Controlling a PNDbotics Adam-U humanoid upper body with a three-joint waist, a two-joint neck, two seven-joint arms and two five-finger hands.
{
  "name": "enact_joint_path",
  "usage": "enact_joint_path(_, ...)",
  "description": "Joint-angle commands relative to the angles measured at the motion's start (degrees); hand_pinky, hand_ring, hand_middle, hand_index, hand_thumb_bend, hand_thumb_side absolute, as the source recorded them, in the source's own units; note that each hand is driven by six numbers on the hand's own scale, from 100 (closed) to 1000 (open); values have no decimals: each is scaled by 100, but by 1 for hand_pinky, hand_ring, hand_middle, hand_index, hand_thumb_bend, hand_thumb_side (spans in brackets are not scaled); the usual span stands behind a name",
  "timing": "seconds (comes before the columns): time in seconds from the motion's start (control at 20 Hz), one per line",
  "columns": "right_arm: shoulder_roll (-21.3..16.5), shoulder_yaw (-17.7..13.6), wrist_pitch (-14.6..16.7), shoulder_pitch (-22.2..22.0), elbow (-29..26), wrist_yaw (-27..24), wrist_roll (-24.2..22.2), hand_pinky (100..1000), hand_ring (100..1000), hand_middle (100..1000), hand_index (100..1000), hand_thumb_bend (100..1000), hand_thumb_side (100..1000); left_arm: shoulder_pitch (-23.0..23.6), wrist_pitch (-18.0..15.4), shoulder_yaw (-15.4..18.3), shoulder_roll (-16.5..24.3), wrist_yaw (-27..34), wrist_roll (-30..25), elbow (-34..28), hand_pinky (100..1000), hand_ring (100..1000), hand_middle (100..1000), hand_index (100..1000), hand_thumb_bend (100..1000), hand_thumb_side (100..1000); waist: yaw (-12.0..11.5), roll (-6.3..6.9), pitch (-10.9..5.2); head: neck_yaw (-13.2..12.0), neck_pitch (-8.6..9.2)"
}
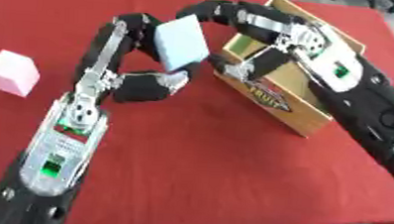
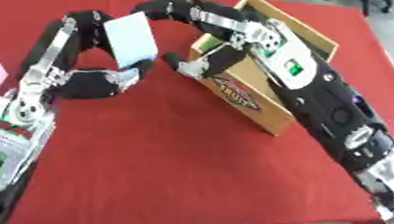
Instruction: Pick up the objects with one hand, pass them to the other hand, and then place them into the box on the other side of the table.
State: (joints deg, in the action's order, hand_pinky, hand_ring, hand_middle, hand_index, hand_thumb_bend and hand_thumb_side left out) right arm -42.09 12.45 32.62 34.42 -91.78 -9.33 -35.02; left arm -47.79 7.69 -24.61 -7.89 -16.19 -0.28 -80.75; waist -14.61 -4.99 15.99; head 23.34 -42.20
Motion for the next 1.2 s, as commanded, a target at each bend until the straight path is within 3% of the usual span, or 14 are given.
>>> enact_joint_path(0.05, -150, -40, 1764, 60, -88, 60, -1694, 990, 1000, 945, 1000, 100, 198, -71, -17, -47, -88, 5, -60, -66, 598, 428, 329, 478, 100, 100, 2, 3, -90, 26, -3)
enact_joint_path(0.55, -108, 11, 1878, 56, -18, 183, -1694, 994, 1000, 946, 1000, 100, 199, -66, -32, -110, -108, -22, -121, -73, 595, 428, 329, 478, 100, 100, 7, -9, -78, 68, -8)
enact_joint_path(0.8, -93, 62, 1872, 43, -43, 182, -1694, 998, 1000, 954, 1000, 100, 200, -45, -25, -85, -118, -66, -49, -10, 591, 426, 328, 478, 100, 100, 4, -13, -65, 35, 122)
enact_joint_path(1.2, -131, 174, 1509, -8, -162, 104, -1694, 1000, 1000, 980, 1000, 100, 210, -34, -43, -74, -124, -183, 62, 55, 590, 426, 331, 478, 100, 100, 11, -8, -45, 1, 291)
